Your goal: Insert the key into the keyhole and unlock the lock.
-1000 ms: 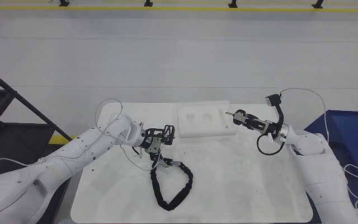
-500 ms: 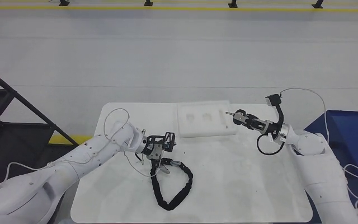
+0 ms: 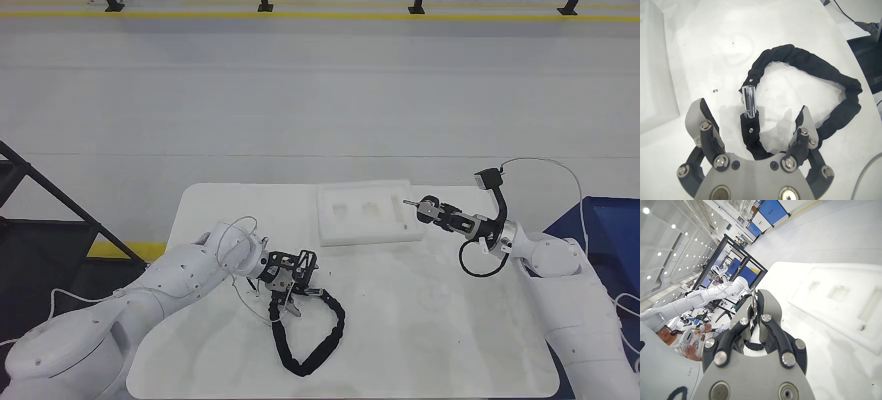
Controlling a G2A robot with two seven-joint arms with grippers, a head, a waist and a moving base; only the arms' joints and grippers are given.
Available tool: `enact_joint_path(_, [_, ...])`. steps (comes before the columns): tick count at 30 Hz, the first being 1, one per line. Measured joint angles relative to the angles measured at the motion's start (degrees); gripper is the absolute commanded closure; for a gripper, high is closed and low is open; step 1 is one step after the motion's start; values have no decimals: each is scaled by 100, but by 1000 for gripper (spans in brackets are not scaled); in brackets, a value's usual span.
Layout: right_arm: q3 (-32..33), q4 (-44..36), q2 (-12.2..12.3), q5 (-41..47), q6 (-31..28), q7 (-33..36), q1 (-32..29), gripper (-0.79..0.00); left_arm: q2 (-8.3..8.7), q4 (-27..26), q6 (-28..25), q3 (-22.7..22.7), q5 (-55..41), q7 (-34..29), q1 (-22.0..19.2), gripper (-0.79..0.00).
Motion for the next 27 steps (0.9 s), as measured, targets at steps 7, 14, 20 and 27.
enact_joint_path(7, [0,0,0,0,0,0,0,0,-274,445,0,0,627,484,-8,-305])
enact_joint_path(14, [0,0,0,0,0,0,0,0,-513,799,0,0,960,696,-20,-145])
enact_joint_path(20, [0,0,0,0,0,0,0,0,-690,1085,0,-1,1084,833,-21,0])
enact_joint_path(27, [0,0,0,0,0,0,0,0,-808,1304,0,1,1164,1215,-74,0])
